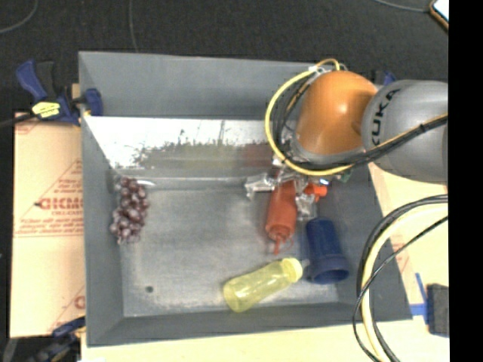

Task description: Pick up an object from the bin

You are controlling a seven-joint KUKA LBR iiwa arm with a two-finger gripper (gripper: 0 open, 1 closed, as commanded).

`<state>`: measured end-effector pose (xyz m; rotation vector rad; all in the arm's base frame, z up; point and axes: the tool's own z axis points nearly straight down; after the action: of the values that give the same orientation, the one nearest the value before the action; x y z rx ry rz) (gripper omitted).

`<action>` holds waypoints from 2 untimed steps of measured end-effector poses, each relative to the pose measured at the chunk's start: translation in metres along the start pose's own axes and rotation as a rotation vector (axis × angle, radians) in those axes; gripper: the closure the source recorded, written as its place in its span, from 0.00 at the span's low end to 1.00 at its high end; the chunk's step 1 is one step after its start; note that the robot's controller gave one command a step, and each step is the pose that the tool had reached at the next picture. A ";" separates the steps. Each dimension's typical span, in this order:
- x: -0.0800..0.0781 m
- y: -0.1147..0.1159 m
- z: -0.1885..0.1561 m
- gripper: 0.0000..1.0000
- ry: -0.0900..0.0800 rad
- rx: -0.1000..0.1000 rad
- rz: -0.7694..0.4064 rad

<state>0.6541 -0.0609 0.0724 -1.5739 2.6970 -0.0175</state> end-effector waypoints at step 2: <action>0.005 0.008 0.000 1.00 0.001 -0.005 0.129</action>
Offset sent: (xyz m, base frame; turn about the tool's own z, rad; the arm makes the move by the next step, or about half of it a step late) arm 0.0000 0.0000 0.0000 0.0000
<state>0.6444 -0.0614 0.0724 -1.3978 2.7959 -0.0095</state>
